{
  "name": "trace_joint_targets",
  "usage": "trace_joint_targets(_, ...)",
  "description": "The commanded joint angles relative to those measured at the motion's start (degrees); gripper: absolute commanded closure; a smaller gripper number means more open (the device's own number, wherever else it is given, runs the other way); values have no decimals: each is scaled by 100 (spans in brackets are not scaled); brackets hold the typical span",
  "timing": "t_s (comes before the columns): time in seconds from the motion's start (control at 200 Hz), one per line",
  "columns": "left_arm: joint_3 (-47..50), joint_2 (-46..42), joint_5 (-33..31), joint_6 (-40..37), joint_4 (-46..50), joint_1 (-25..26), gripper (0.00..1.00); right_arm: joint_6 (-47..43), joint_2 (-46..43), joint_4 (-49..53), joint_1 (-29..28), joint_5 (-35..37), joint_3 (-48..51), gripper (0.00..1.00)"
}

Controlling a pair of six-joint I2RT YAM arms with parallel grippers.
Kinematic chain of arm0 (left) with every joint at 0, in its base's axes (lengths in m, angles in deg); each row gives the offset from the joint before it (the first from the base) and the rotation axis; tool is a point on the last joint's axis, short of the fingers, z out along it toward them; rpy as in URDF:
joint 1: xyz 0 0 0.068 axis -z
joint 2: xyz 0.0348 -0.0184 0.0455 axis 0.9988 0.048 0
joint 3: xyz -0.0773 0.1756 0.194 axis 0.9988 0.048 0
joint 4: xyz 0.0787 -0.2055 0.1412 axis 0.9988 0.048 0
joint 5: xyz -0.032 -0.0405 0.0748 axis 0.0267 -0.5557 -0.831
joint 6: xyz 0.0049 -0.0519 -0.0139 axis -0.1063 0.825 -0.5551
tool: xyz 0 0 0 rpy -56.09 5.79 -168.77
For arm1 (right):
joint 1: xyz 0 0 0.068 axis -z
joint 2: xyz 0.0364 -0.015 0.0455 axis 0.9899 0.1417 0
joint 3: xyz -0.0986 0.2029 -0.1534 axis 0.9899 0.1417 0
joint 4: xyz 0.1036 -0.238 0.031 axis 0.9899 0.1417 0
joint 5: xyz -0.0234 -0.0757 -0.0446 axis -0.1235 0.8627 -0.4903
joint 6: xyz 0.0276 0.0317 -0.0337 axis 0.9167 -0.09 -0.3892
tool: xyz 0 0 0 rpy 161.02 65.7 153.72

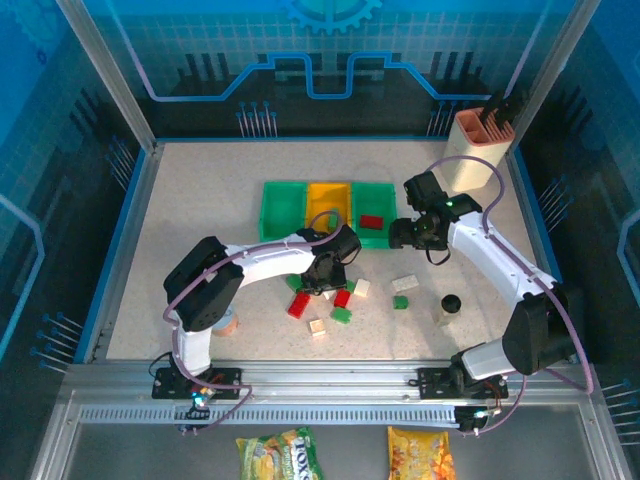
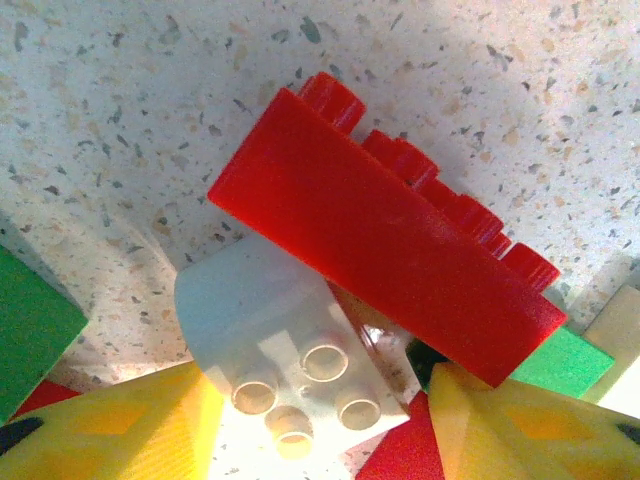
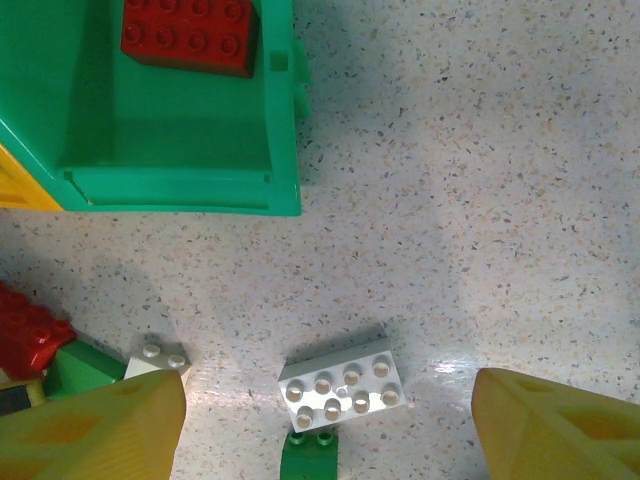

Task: Sort the legos into containers by color
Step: Pick up the lego from the center of the table.

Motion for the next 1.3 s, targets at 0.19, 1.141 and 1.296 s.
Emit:
trace_joint_targets(0.19, 436, -57, -88, 28, 113, -121, 46, 14, -28, 111, -37, -9, 66, 24)
trace_joint_targets(1.141, 217, -747, -299, -363, 538, -148, 65, 105, -19, 167, -86, 15, 43, 24)
trace_joint_targets(1.296, 68, -1027, -295, -624, 756, -316, 65, 130, -10, 164, -91, 15, 26, 24)
